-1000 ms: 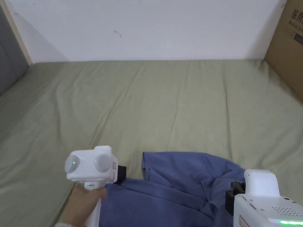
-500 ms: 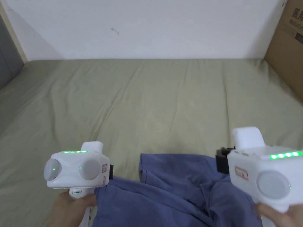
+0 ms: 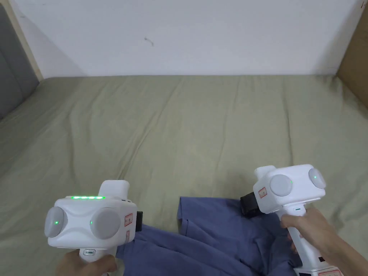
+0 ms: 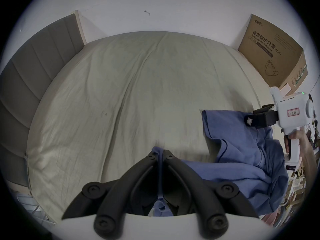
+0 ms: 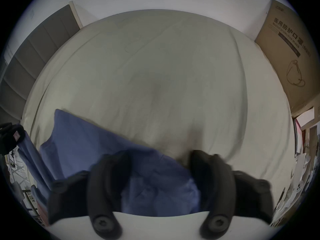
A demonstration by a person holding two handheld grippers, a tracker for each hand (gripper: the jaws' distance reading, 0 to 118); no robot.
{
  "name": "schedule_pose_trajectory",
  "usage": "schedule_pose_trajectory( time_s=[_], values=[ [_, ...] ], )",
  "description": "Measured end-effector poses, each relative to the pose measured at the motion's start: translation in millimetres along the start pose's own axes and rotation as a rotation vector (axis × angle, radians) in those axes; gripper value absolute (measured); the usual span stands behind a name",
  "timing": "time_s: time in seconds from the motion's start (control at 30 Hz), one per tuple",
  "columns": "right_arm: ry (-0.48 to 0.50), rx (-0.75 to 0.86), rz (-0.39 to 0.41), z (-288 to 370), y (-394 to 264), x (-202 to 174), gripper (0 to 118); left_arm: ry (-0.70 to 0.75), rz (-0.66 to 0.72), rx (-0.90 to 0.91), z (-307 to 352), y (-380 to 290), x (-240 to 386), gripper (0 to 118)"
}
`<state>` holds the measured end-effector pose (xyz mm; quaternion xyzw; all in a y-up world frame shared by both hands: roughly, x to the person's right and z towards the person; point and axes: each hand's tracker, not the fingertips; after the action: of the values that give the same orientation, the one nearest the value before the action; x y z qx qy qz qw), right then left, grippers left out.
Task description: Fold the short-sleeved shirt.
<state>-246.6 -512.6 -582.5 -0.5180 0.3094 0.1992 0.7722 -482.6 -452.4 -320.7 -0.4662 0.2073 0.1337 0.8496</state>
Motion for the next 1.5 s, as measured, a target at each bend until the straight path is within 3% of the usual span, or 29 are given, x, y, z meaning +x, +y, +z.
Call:
schedule_pose_trajectory(
  time_s=[0.03,0.07,0.1,0.23,0.37,0.47,0.73,0.93,1.2,1.5],
  values=[
    [-0.001,0.014,0.012,7,1,-3,11,0.001,-0.001,-0.001,0,0,0,2],
    [-0.028,0.032,0.012,11,1,-5,4,0.003,0.000,-0.001,1,1,0,2],
    [-0.073,0.039,0.009,12,-1,-7,4,0.003,0.003,0.000,4,1,0,2],
    [-0.020,0.018,-0.012,25,-4,-5,4,0.003,0.009,0.009,20,1,-1,2],
    [0.058,0.139,-0.155,81,-1,21,4,0.051,-0.024,0.044,50,3,-4,2],
    [-0.004,0.252,-0.186,140,0,43,4,0.097,-0.013,0.115,82,9,-9,2],
    [-0.056,0.516,-0.333,304,-31,104,4,0.200,-0.021,0.321,183,30,-18,2],
    [-0.046,0.611,-0.484,371,-69,140,4,0.245,-0.022,0.419,238,38,-20,2],
    [0.034,0.681,-0.555,408,-90,158,4,0.229,0.012,0.493,272,49,-20,2],
    [0.036,0.775,-0.535,439,-26,160,4,0.279,0.013,0.583,288,134,-13,2]
  ],
)
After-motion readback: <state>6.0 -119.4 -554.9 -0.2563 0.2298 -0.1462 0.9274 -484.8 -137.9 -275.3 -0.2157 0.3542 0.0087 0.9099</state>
